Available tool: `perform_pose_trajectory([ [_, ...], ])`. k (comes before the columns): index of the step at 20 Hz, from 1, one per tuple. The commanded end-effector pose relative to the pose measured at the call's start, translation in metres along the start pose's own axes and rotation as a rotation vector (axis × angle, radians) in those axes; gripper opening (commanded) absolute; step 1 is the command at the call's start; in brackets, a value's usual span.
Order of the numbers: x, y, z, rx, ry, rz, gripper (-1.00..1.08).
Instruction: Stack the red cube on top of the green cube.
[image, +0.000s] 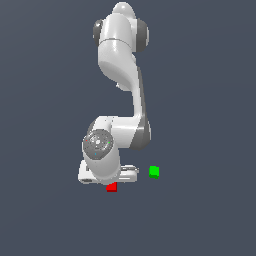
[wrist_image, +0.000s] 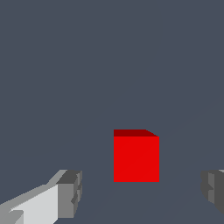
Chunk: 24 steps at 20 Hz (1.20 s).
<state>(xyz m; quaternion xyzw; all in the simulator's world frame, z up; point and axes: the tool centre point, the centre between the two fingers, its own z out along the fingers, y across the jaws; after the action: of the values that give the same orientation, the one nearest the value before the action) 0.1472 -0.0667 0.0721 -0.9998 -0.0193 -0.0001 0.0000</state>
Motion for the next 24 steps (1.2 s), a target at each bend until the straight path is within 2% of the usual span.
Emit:
perform_pose_trajectory([
  [1,0.002,0.001,0.001,0.000,0.000,-0.001,1.00],
  [9,0.003,0.001,0.005,0.000,0.000,-0.001,1.00],
  [18,0.003,0.002,0.045,0.000,0.000,-0.001,1.00],
  [24,0.004,0.002,0.052,0.000,0.000,-0.001,1.00],
])
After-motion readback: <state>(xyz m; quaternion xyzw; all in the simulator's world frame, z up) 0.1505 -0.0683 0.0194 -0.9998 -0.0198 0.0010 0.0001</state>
